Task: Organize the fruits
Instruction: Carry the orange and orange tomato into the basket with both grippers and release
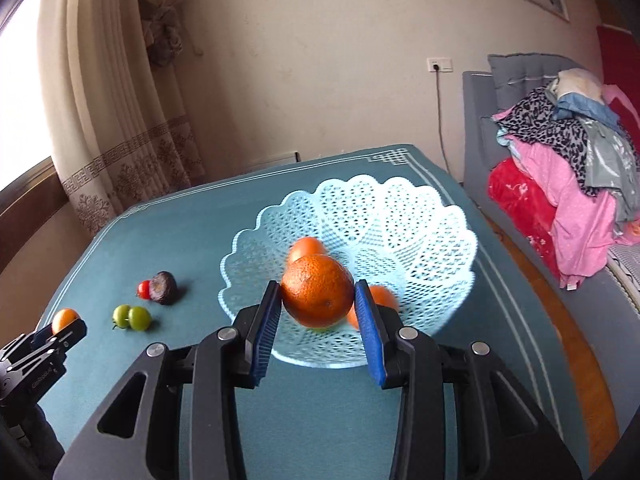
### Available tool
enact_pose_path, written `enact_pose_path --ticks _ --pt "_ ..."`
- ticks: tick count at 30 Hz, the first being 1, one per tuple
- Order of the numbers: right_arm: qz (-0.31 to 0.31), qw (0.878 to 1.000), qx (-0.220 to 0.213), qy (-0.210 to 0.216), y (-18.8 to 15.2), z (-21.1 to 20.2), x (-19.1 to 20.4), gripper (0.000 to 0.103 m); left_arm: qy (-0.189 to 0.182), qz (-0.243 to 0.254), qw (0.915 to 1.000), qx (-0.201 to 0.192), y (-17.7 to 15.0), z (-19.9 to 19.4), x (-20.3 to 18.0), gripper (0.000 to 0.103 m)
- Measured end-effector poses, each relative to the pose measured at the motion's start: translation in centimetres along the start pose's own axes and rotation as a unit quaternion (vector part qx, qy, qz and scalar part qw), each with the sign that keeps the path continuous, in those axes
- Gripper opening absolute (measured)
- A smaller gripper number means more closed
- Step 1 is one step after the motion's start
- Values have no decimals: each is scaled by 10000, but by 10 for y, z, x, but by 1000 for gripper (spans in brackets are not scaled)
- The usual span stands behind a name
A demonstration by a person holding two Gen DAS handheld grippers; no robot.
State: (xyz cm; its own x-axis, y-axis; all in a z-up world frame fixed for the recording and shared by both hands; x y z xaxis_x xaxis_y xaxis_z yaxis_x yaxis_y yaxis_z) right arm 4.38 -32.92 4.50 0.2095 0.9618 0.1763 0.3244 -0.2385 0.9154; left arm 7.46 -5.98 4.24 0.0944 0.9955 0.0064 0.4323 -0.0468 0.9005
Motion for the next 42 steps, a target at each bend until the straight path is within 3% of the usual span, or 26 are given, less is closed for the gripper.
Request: enact_pose_path --ticks 9,22,30,31,32,33,35,42 --pt "56 9991 -126 -405 8 6 -45 40 -847 37 9963 129 16 5 -62 43" --pt "193 9987 -287 -384 2 -3 -53 40 -1639 292 9858 222 32 27 -145 43" --pt "293 9983 -223 -442 -3 -1 -59 40 -1898 427 9805 263 33 46 -178 43" --pt "286 9983 -224 -458 -3 -2 -59 40 -1934 414 9799 272 34 47 -180 50" --pt "288 9983 -222 -465 -4 -1 -59 40 -1910 401 9804 264 34 48 -179 75" --pt "299 9983 -213 -458 -4 -1 -59 42 -1821 357 9825 181 36 48 -176 86" --pt "288 9983 -232 -459 -4 -1 -59 46 -1726 287 9846 16 38 44 -168 89" --pt "201 9985 -234 -452 -5 -3 -50 46 -1451 295 9888 -163 40 34 -143 89"
Point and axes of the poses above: each gripper's, at about its wrist camera, not at the fingertips, and z roughly the way its jaws point, x to its left, y to its top, the point moved 5 cm from there along z, roughly the way its jaws point, and after that the axes turned 12 degrees about -x, right-handed, at the moved point
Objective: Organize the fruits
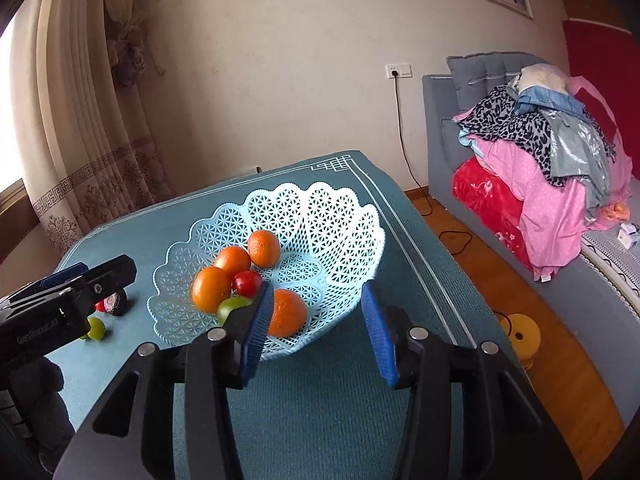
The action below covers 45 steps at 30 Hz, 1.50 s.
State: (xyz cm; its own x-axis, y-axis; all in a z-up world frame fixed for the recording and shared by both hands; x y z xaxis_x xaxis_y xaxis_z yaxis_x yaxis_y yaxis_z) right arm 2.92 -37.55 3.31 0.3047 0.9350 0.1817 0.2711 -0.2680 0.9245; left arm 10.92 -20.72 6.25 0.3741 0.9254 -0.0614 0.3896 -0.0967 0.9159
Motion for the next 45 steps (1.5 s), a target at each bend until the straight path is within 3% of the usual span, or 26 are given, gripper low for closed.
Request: enact_pose_path --ticks 9,19,27,32,36,45 --pt "-190 9993 24 317 -3 -8 36 46 407 -76 9991 36 -11 -20 41 89" --pt "-409 9955 131 842 -17 -22 88 47 1034 -475 9932 262 -44 -43 124 89" --pt "-758 9886 353 1254 -33 -27 131 47 1400 -576 9882 240 -44 -48 165 87" --pt "-847 9851 540 1396 -44 -25 145 47 1460 -662 9859 481 -50 -35 177 73" --pt "-887 9832 639 1460 -50 -24 149 47 1375 -627 9867 596 -54 -22 176 71" --pt "-974 9797 823 1549 -62 -20 156 47 1152 -949 9843 944 -68 -1 182 54"
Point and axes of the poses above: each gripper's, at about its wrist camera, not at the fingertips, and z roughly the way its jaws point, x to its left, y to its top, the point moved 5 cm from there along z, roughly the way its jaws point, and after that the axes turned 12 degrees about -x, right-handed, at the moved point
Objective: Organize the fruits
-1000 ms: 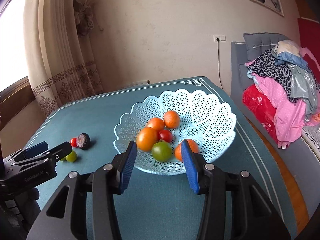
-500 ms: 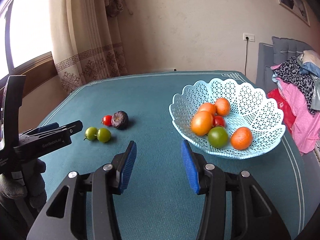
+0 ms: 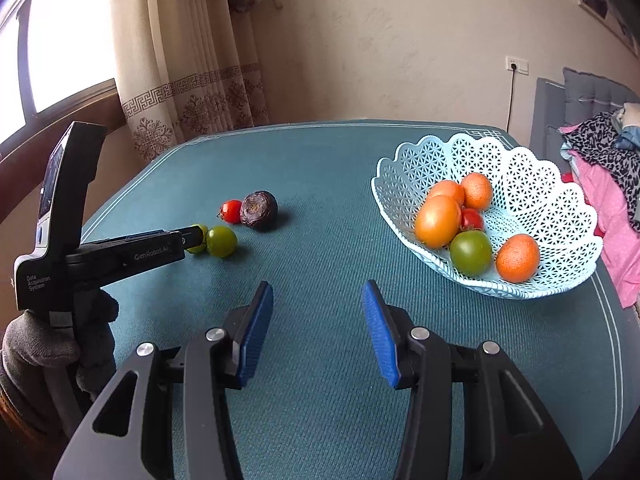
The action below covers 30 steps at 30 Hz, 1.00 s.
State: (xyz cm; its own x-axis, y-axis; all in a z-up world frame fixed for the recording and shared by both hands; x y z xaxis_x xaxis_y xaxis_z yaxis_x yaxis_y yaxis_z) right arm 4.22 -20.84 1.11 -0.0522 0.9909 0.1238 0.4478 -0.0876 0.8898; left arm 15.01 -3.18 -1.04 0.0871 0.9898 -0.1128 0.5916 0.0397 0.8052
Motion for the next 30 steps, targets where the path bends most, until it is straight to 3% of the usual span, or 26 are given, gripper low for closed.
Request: enact_pose_path --ticks 3,8,13,21,30 --pt "8 10000 76 41 -3 3 2 47 -95 -82 9999 18 -1 2 0 51" --pt "-31 9997 200 113 -4 9 7 47 -416 -190 9989 59 -2 0 -3 28" --pt "-70 9991 319 282 -1 19 18 47 -147 -127 9997 -160 1 -16 5 19" --pt "-130 9952 617 753 4 52 52 47 364 -66 9979 -527 5 -40 24 18" --pt "-393 9910 789 1004 9 90 87 43 359 -251 9981 -435 0 -39 35 18"
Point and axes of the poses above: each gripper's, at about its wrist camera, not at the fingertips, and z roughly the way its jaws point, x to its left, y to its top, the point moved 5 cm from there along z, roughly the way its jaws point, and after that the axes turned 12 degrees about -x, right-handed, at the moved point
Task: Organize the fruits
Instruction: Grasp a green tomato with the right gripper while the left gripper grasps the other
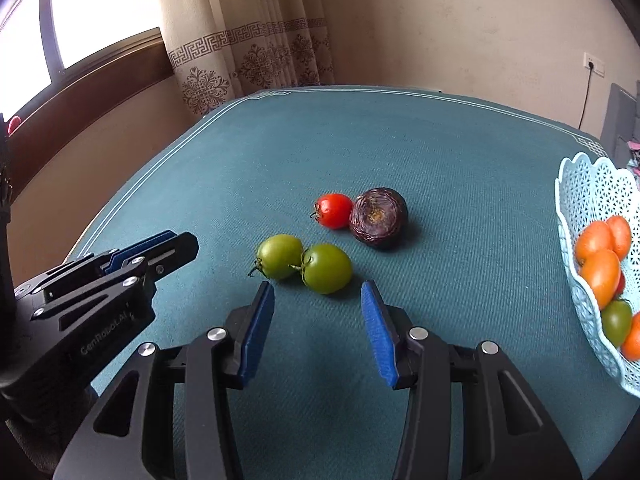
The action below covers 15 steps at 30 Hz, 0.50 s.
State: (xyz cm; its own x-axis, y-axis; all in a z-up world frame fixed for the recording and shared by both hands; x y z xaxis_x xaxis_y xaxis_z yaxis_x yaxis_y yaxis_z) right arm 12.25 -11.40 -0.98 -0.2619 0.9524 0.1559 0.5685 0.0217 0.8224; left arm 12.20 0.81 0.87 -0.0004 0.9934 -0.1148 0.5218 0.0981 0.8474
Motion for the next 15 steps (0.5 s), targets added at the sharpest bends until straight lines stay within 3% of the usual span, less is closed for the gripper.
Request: enact_pose_path --ticks 15 --pt "99 9999 96 -13 3 25 -7 28 -28 -62 9999 136 -7 9 0 18"
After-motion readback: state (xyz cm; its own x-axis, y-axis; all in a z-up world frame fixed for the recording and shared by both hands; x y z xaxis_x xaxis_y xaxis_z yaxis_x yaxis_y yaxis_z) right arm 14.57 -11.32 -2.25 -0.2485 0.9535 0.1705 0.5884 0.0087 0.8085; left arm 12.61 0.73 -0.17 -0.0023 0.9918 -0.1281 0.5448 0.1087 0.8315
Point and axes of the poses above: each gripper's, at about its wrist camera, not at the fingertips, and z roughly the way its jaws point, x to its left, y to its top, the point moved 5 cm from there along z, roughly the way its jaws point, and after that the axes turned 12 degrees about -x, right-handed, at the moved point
